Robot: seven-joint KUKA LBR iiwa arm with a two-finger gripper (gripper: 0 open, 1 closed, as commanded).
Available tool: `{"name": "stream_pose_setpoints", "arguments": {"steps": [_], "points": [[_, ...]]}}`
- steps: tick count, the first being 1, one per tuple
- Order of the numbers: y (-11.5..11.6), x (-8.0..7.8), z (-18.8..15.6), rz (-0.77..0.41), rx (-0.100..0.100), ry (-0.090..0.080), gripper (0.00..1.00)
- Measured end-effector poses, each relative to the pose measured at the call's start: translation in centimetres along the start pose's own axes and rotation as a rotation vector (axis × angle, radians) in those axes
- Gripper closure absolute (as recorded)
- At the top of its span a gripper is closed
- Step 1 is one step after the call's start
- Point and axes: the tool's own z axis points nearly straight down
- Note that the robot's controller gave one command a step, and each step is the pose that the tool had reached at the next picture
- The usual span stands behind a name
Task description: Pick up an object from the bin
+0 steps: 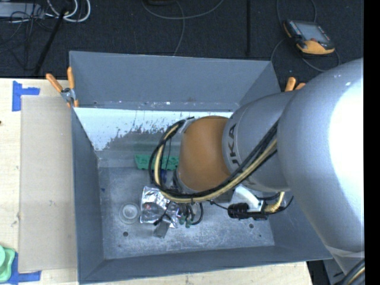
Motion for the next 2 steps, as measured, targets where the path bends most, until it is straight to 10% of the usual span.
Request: {"name": "stream_pose_setpoints", "arguments": {"steps": [2], "points": [[-2.19,-0.71,3.11,0.128,0.003,0.004,0.00]]}}
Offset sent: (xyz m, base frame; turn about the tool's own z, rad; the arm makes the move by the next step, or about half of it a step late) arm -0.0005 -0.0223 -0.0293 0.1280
